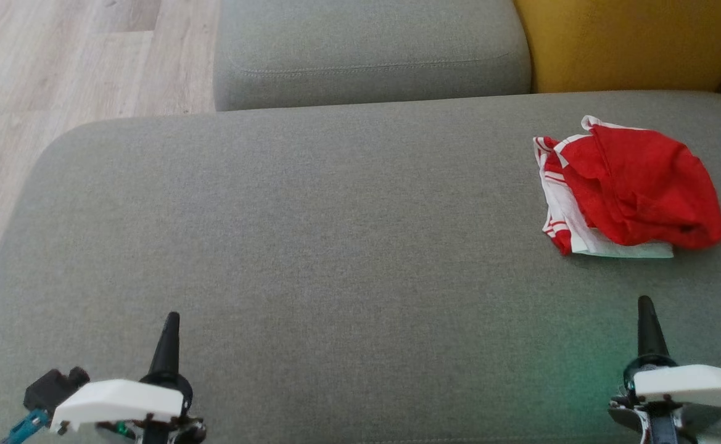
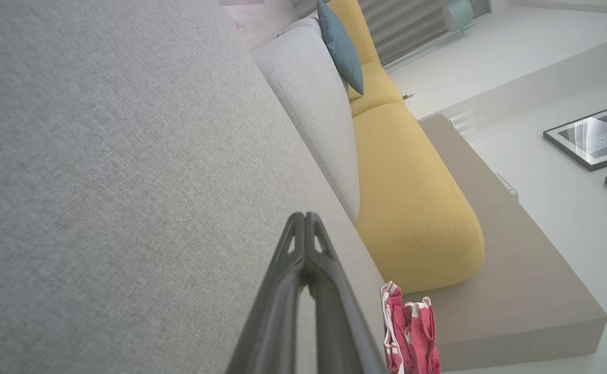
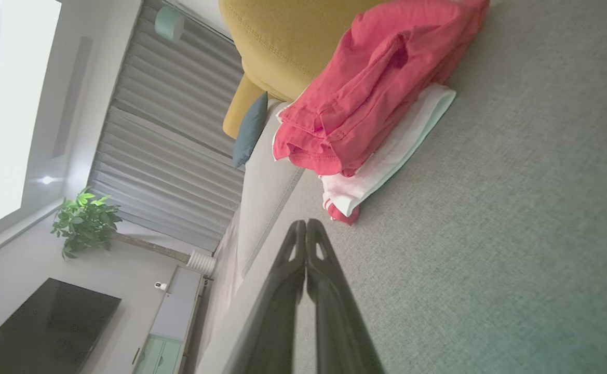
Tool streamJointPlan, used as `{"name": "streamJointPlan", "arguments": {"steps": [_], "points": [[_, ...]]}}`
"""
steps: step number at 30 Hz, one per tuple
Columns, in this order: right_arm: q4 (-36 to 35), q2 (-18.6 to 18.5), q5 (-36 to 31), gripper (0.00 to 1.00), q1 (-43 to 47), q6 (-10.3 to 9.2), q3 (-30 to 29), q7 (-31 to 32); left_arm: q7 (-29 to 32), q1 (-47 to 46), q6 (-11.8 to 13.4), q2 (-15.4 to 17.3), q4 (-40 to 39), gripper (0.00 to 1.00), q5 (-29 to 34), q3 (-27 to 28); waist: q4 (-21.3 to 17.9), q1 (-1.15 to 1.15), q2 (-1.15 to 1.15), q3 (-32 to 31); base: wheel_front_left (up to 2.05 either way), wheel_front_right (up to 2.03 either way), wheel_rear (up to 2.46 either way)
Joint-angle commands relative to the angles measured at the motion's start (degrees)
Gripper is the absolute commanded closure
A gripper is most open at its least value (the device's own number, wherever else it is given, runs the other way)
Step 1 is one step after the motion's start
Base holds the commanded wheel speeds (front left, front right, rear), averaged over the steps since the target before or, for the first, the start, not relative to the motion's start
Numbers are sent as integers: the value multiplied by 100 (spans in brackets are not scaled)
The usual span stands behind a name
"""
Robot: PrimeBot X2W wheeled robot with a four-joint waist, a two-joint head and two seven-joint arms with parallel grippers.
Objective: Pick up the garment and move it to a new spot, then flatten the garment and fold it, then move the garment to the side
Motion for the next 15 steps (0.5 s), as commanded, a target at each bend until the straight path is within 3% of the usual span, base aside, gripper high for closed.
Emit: {"name": "streamJointPlan", "arguments": {"steps": [1,15], "points": [[-221,-26,267,100,-367,-2,24,79,72,-354,-79,76,-164,100,-231,197,-4,0,0,12,0,0,0],[-264,-30,1134,100,-483,-3,-46,310,305,-517,-185,78,-127,100,-1023,428,-23,0,0,74,0,0,0]]}}
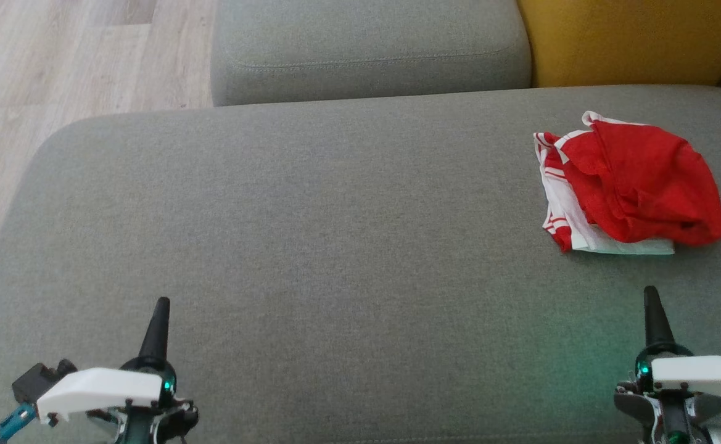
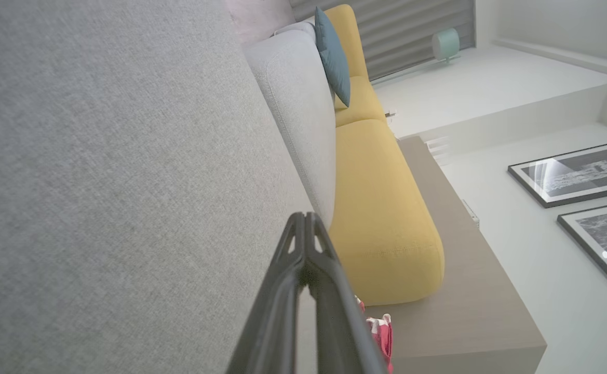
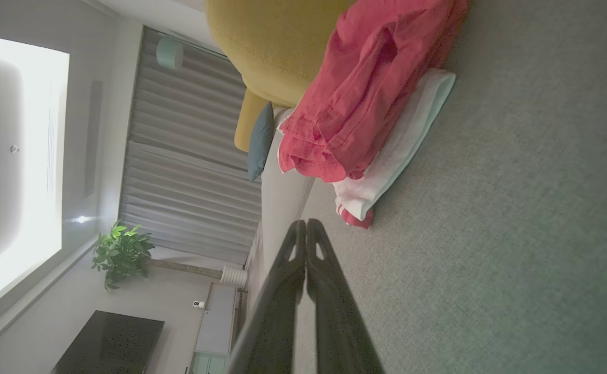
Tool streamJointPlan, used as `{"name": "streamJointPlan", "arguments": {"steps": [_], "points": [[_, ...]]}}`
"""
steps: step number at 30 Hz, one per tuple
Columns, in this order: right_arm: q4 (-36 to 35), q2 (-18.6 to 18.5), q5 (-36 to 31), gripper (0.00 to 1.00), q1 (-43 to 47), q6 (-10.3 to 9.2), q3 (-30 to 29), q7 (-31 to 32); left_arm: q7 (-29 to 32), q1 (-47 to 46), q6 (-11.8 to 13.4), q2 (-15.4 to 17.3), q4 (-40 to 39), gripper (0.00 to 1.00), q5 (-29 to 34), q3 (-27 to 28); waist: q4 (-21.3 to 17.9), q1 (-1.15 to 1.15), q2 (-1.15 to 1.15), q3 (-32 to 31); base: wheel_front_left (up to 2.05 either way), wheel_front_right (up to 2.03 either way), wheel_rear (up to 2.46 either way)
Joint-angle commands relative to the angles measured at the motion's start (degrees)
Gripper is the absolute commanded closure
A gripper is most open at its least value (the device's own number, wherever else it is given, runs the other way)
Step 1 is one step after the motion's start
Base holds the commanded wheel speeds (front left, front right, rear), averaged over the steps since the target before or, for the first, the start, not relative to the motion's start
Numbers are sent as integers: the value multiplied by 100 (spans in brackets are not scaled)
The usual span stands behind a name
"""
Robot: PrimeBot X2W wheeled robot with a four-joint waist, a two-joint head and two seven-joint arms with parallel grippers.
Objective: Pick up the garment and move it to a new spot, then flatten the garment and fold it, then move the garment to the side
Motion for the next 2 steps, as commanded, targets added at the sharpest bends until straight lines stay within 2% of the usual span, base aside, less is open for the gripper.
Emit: {"name": "streamJointPlan", "arguments": {"steps": [1,2], "points": [[-230,-30,205,100,-350,-3,72,58,67,-328,-92,79,-169,100,-186,227,-2,0,0,9,0,0,0],[-233,-31,267,100,-358,-3,67,74,84,-340,-100,79,-166,100,-243,244,-4,0,0,13,0,0,0]]}}
